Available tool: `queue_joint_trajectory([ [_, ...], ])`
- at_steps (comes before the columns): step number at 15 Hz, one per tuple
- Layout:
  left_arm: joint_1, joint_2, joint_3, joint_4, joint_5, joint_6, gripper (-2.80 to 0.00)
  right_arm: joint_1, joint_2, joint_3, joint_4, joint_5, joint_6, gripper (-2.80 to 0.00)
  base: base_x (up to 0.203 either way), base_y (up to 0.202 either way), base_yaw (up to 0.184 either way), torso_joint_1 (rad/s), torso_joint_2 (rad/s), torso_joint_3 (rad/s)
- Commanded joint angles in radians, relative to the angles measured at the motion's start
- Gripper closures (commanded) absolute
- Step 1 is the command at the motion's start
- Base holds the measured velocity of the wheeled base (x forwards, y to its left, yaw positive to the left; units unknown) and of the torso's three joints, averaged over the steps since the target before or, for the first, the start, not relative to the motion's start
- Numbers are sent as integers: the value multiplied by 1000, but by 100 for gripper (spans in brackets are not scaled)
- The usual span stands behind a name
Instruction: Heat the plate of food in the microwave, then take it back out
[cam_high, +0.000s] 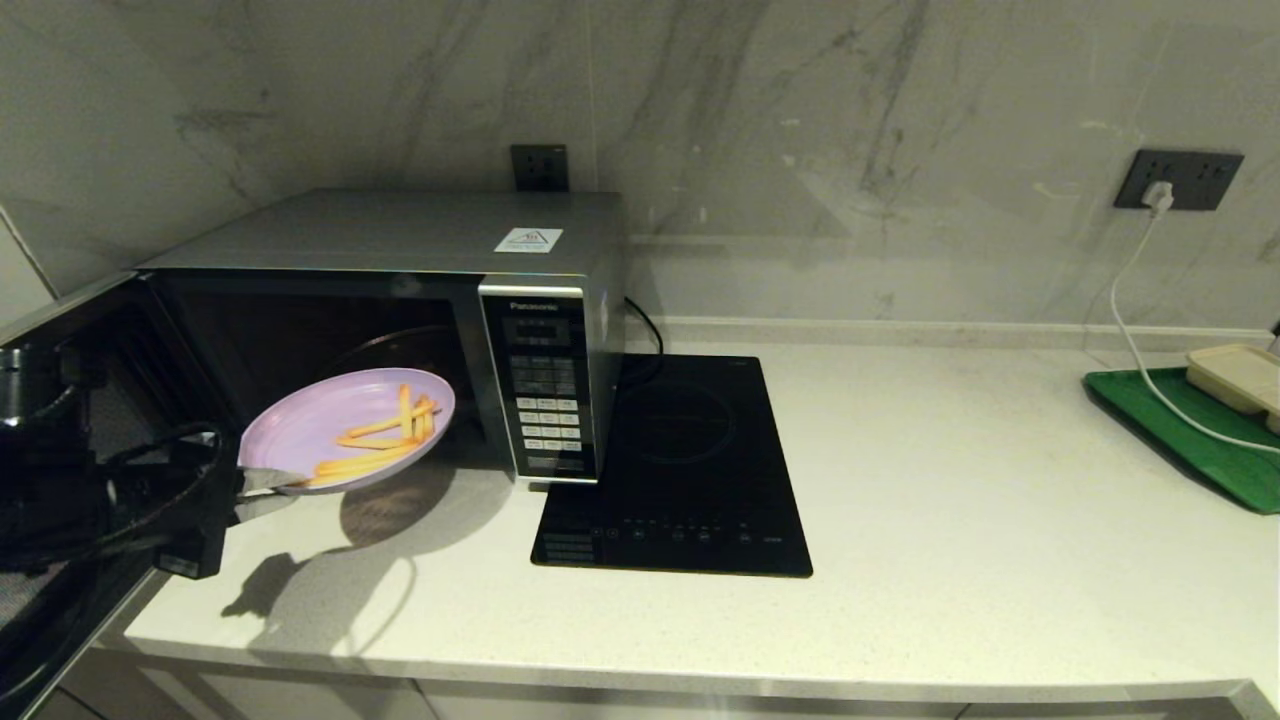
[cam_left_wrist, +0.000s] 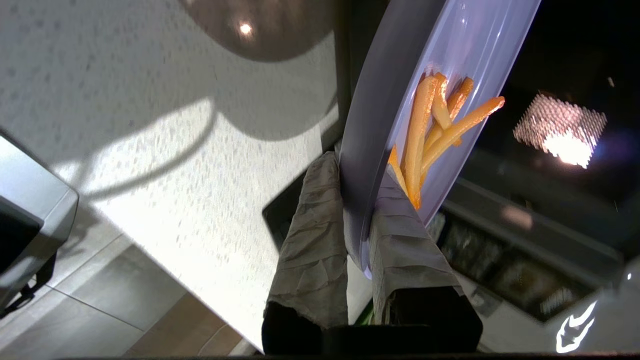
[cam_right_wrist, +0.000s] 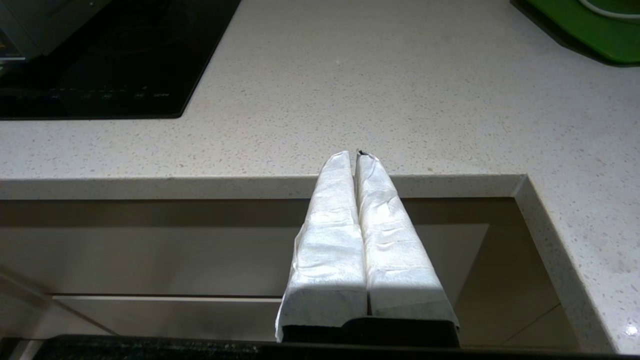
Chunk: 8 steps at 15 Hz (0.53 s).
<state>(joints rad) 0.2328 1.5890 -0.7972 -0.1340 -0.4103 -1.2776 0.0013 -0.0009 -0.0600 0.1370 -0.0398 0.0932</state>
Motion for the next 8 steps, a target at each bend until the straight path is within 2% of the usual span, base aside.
queue_joint_trajectory([
  [1, 6, -151, 67, 2, -22, 3, 0, 0, 1, 0, 1, 0, 0, 0, 0, 0, 0, 0, 0, 0],
  [3, 4, -232, 141, 4, -57, 10, 0, 0, 1, 0, 1, 0, 0, 0, 0, 0, 0, 0, 0, 0],
  [8, -37, -333, 285, 26, -67, 83, 0, 0, 1, 0, 1, 0, 0, 0, 0, 0, 0, 0, 0, 0],
])
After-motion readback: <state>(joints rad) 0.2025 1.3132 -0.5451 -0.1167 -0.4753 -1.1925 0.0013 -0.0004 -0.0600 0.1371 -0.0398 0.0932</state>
